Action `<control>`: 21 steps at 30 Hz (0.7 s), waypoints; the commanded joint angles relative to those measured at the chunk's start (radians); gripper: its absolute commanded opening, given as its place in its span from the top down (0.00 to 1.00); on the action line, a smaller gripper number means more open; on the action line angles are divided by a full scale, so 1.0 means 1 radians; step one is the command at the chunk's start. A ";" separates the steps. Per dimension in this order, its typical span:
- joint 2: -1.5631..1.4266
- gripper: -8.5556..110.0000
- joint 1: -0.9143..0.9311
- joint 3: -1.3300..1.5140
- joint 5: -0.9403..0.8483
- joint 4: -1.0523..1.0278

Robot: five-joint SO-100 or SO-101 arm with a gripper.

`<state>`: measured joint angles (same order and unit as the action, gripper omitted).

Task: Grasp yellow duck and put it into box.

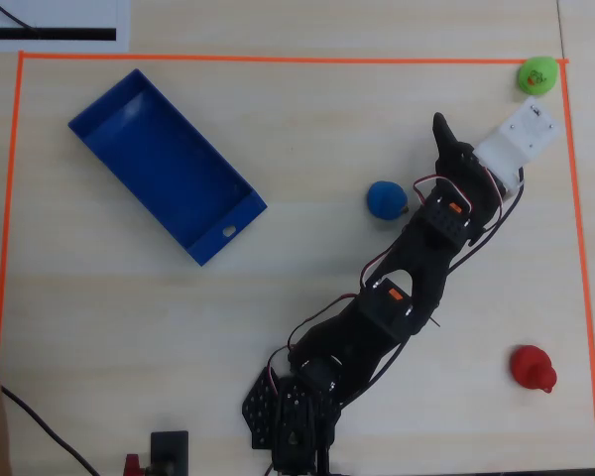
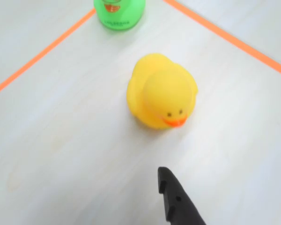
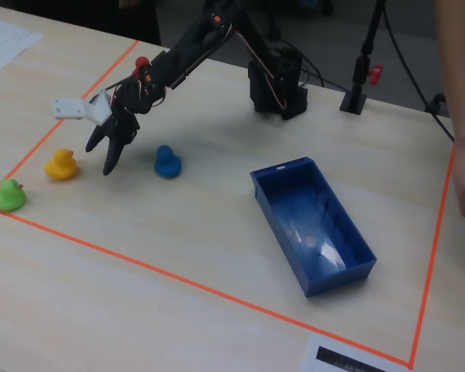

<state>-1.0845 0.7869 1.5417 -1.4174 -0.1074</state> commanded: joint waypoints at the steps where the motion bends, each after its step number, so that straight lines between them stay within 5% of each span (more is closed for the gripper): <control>1: 0.034 0.45 -0.005 -0.130 -0.006 0.005; 21: 0.387 0.45 0.081 -0.604 -0.023 -0.098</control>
<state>-0.7056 0.8636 1.0630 -1.4297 -0.1887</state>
